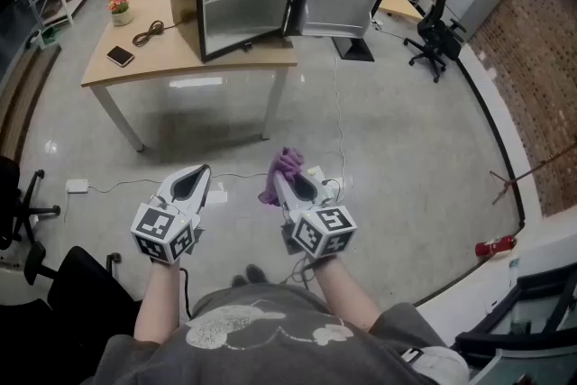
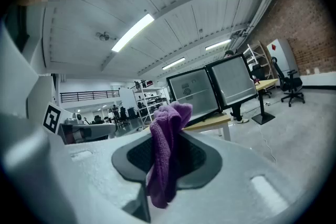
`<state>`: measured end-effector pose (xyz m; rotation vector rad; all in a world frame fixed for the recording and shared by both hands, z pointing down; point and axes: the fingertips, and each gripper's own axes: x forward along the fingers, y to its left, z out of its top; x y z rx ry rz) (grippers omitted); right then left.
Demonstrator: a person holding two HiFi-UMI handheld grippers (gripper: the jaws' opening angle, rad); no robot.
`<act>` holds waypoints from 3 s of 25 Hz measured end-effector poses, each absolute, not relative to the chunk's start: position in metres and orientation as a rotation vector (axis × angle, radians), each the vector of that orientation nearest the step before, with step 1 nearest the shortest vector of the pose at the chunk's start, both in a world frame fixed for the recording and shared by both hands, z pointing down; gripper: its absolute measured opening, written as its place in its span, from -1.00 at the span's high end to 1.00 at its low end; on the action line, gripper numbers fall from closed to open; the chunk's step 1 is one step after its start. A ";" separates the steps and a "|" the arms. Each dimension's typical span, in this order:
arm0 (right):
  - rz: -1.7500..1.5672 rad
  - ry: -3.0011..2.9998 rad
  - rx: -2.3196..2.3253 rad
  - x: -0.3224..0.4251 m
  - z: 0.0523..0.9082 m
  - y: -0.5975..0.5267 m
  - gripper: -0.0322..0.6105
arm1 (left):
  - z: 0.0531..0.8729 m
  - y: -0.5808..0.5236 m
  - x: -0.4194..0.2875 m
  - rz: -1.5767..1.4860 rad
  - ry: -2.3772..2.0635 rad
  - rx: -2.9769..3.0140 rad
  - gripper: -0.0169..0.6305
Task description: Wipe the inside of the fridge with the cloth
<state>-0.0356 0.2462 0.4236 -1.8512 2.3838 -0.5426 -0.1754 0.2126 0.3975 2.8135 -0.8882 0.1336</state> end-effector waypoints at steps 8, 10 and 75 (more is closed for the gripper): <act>-0.525 2.406 -1.863 -0.043 0.428 0.246 0.64 | 0.401 0.215 -0.182 0.129 -0.877 2.782 0.89; -0.520 2.402 -1.885 -0.042 0.429 0.246 0.64 | 0.401 0.215 -0.183 0.126 -0.869 2.780 0.89; -0.496 2.650 -1.326 0.119 0.398 -0.172 0.63 | 0.375 -0.152 -0.028 0.077 -1.488 2.655 0.89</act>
